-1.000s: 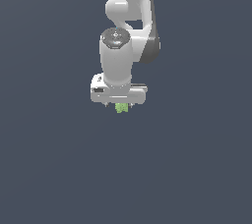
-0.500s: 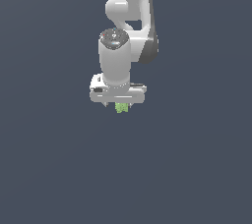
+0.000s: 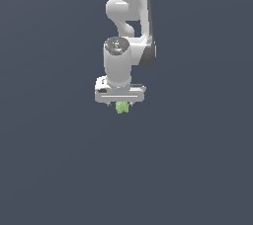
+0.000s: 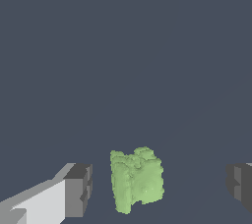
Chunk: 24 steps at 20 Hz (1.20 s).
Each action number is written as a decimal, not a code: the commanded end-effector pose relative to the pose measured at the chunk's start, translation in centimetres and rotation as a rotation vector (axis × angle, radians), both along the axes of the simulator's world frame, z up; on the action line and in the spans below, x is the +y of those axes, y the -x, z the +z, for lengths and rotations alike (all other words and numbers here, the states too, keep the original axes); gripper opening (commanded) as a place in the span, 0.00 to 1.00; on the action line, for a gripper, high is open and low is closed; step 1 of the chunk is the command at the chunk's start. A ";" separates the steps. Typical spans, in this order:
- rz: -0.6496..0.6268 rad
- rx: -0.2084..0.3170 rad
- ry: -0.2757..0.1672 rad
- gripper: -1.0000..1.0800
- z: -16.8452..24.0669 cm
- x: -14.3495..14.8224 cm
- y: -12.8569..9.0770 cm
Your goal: Pick up the object and move it to a goal position.
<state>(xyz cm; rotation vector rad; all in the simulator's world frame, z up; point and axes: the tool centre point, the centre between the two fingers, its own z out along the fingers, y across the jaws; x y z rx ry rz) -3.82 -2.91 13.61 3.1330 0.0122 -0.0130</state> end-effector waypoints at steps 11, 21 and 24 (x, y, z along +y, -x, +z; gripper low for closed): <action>0.050 -0.007 -0.008 0.96 -4.4 0.5 5.3; 0.056 -0.007 -0.009 0.96 -5.1 0.6 5.9; 0.056 -0.007 -0.009 0.96 -5.9 0.6 6.0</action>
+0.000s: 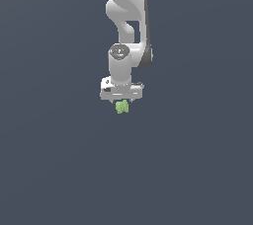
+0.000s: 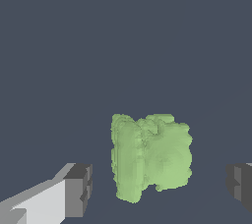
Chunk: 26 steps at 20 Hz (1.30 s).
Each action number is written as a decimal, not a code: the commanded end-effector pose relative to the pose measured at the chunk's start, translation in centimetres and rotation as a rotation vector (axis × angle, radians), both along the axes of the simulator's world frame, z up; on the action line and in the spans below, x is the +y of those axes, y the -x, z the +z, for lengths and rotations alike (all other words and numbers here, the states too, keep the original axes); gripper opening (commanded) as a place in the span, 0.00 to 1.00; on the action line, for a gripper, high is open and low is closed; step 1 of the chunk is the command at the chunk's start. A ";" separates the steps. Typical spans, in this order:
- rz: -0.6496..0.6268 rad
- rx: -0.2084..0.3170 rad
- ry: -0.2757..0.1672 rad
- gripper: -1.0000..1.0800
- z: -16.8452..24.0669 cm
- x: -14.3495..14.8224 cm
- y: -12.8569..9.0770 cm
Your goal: Pick up the object and move it to a goal position.
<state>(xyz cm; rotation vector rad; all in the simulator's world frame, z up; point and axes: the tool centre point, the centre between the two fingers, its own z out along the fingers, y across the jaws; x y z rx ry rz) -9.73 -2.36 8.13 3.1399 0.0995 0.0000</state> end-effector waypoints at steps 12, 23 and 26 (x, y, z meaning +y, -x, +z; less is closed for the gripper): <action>0.001 0.000 0.000 0.96 -4.4 0.0 0.1; 0.001 0.000 0.000 0.00 -4.4 0.0 0.1; -0.001 -0.002 0.000 0.00 -4.2 -0.2 0.1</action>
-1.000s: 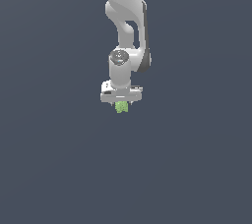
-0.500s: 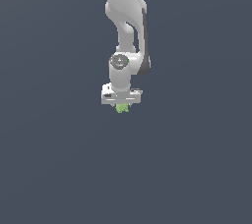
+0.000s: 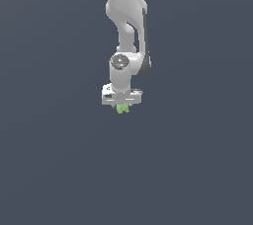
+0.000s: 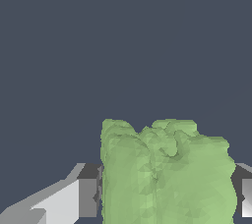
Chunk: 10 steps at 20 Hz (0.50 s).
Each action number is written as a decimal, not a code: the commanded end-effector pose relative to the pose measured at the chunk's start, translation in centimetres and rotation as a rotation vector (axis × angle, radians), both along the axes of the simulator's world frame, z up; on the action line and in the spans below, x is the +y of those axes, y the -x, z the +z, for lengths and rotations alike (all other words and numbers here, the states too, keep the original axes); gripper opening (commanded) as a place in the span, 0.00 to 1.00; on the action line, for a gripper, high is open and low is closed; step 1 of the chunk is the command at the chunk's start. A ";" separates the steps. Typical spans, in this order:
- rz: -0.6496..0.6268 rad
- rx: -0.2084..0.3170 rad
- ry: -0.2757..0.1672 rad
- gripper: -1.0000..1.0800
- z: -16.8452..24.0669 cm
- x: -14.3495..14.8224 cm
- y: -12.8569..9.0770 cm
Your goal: Pick up the object and move it to a goal position.
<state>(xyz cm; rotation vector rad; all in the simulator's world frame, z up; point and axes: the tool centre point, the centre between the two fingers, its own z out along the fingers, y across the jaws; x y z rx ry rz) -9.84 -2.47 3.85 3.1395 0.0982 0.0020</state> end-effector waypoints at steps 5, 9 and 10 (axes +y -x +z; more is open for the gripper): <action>0.000 0.000 0.000 0.00 1.2 -0.5 -0.4; 0.000 0.000 0.000 0.00 2.9 -1.2 -0.9; 0.000 0.000 0.000 0.00 3.5 -1.5 -1.1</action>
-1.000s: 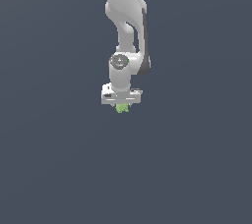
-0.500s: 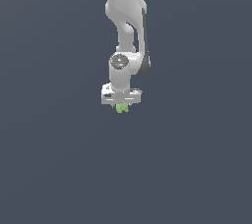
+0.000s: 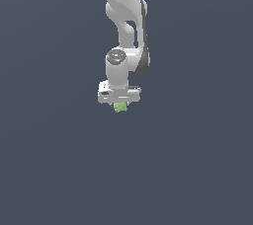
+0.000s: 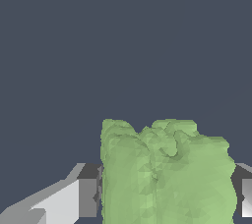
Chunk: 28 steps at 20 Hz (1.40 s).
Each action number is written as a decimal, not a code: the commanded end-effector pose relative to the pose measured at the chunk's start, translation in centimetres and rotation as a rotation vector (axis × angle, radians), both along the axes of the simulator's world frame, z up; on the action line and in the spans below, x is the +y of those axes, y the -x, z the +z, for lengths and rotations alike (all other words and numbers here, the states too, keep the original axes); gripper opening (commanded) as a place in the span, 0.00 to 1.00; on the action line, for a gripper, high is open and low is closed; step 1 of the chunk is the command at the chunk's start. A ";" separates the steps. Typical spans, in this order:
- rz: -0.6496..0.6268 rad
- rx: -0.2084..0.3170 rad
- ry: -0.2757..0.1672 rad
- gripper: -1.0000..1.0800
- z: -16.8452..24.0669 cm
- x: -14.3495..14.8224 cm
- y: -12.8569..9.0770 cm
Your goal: Pick up the object and move it to a goal position.
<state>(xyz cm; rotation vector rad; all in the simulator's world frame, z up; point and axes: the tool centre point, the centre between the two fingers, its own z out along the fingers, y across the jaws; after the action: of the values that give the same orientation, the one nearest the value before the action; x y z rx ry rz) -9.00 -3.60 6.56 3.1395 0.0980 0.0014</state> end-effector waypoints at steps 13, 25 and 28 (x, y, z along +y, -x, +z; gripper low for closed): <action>0.000 0.000 -0.001 0.00 11.6 -4.8 -3.7; 0.001 0.000 -0.001 0.00 22.6 -9.3 -7.4; 0.001 0.000 -0.001 0.00 24.9 -10.2 -8.2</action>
<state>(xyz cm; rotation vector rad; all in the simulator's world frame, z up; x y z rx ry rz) -1.18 -13.35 30.25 3.1402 0.0987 0.0031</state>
